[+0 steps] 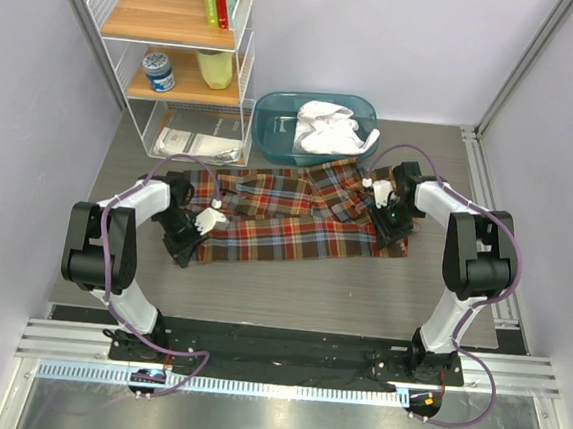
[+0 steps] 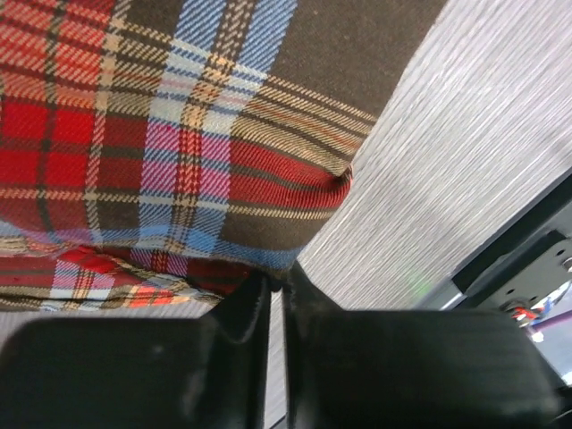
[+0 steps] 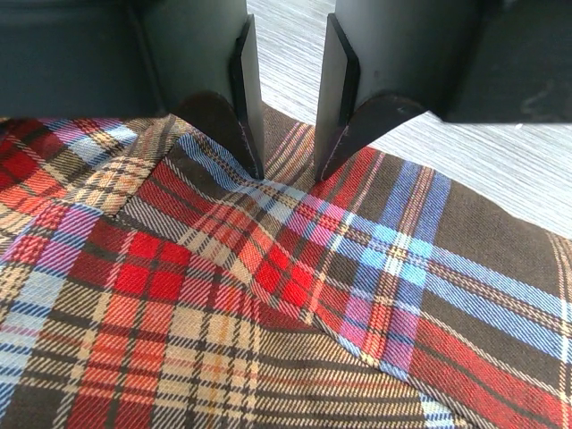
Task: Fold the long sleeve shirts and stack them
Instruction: Fold the shirt
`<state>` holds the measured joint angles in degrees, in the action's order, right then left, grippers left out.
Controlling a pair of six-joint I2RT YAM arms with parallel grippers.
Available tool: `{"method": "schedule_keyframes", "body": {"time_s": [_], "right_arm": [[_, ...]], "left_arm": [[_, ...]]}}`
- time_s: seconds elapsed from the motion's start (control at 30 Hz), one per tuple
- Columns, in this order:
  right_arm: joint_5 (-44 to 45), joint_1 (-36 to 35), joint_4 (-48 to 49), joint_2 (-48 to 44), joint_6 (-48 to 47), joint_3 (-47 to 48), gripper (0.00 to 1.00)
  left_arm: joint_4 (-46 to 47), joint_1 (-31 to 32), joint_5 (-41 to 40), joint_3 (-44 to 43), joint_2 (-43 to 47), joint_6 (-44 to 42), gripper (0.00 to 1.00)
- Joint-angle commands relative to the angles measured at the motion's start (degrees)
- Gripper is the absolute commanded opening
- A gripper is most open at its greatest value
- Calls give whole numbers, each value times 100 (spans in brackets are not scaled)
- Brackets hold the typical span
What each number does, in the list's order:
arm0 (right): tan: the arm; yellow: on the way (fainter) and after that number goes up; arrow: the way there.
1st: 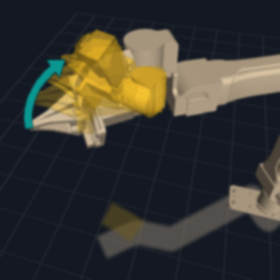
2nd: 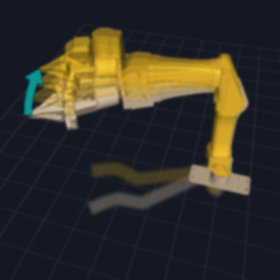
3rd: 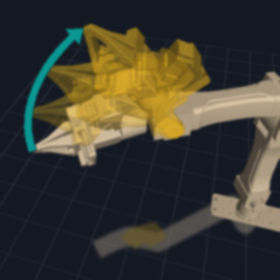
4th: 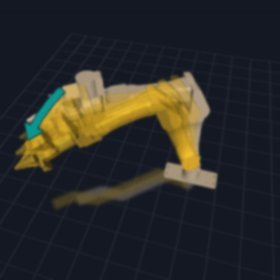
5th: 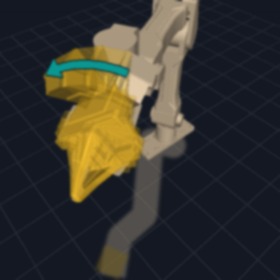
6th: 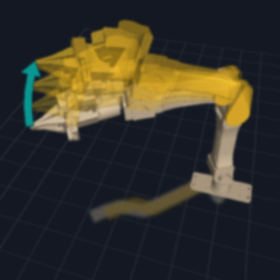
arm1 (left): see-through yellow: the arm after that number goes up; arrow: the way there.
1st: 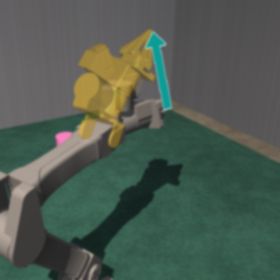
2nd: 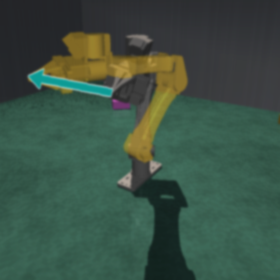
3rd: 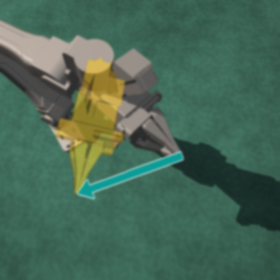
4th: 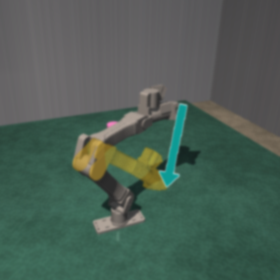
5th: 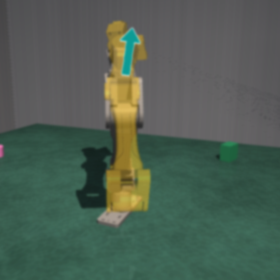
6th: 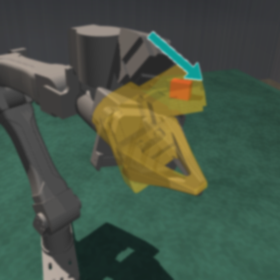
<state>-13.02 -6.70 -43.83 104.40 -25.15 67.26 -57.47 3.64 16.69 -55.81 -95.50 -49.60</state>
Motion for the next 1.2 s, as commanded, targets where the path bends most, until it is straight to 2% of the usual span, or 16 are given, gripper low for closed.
{"method": "schedule_keyframes", "body": {"time_s": [0.0, 0.43, 0.5, 0.53, 0.63, 0.67, 0.7, 0.83, 0.9, 1.03, 1.17], "right_arm": [[370, -24, 288, 142, -43, -91, 34], [748, -16, 508, 195, -201, -267, 33], [696, -25, 481, 73, -210, -293, 34], [634, -33, 342, 20, -253, -293, 34], [195, -33, -149, -393, -315, -162, 34], [72, -33, -282, -525, -324, -109, 34], [-112, -33, -388, -822, -324, -65, 34], [-359, -25, -758, -1351, -263, 339, 35], [-360, -42, -688, -1387, -228, 401, 35], [-324, -121, -442, -792, -114, 603, 34], [-123, -218, 67, -413, -34, 455, 32]], "left_arm": [[-202, -12, -174, -149, 163, -128, 2], [-906, -4, -1607, -193, 848, -972, 0], [-1046, 40, -1773, -132, 919, -1077, 7], [-1142, 40, -1774, -123, 963, -1112, 24], [-1170, -38, -1696, -228, 1077, -1148, 36], [-1178, -126, -1652, -481, 1095, -1113, 37], [-1222, -144, -1216, -640, 1087, -965, 39], [-1267, -74, -345, -1361, 973, -253, 45], [-987, 206, -324, -1389, 859, 72, 48], [-230, 847, -727, -1266, 315, 836, 46], [244, 946, -834, -1231, -257, 1076, 43]]}}
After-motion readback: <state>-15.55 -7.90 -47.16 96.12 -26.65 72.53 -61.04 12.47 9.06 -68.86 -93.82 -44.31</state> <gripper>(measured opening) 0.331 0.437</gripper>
